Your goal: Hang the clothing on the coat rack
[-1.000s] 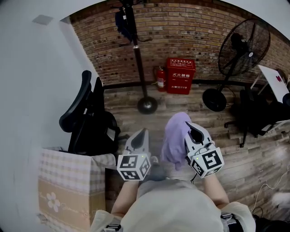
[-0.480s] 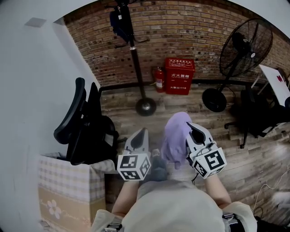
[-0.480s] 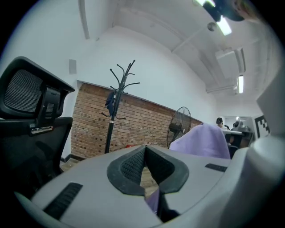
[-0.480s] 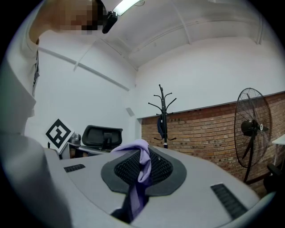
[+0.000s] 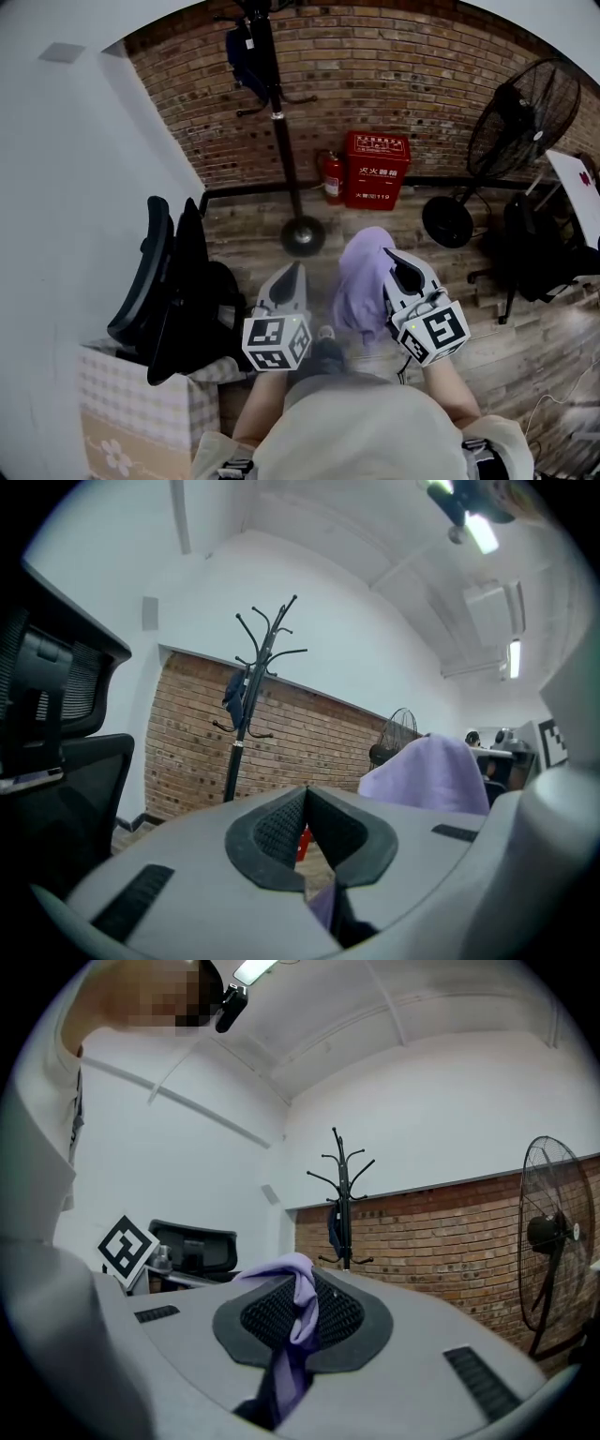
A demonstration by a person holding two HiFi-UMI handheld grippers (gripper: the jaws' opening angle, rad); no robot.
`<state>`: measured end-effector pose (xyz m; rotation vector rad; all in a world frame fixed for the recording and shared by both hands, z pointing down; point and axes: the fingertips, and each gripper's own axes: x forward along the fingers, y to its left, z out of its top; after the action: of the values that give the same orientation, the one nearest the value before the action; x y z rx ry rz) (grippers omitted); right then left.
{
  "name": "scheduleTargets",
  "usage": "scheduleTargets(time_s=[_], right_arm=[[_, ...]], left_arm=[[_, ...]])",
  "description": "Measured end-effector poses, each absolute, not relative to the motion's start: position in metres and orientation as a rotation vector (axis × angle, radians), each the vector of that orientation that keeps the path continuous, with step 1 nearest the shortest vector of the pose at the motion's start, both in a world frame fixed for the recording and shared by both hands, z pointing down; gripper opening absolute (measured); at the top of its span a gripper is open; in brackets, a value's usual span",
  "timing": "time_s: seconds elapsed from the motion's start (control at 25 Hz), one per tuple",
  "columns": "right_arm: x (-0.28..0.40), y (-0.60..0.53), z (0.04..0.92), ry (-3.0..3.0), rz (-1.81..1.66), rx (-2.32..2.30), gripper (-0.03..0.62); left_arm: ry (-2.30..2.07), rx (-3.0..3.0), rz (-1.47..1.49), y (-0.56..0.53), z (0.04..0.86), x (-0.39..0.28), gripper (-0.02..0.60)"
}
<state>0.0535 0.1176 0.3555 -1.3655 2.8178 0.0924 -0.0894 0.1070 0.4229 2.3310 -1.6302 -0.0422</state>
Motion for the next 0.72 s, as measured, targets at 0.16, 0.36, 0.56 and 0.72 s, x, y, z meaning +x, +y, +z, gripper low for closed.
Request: scheduleTargets(time_s=[0.16,0.36,0.56,0.72], right_arm=[[0.042,0.077,0.346,2.813,0.113,-1.363,0.023],[0.024,0.030,0.341,2.811,0.133,-1.358,0.023],[0.006,-0.013,0.337,2.816,0.147,-1.360,0.023],[-0.005,-0.043,0.337,2.824,0.143,-1.356,0.023]], left_arm=[[-1.631,2.333,-0.040,0.068,0.418,-0.101,0.003],[-1.629,2.333,-0.038,0.021,0.417,-0.118,0.003],[-1.629,2.329,-0.042,-0.021,0.418,-0.137,0.003],[-1.634,2.325,-0.032,-0.050,0.419,-0.148,0.003]])
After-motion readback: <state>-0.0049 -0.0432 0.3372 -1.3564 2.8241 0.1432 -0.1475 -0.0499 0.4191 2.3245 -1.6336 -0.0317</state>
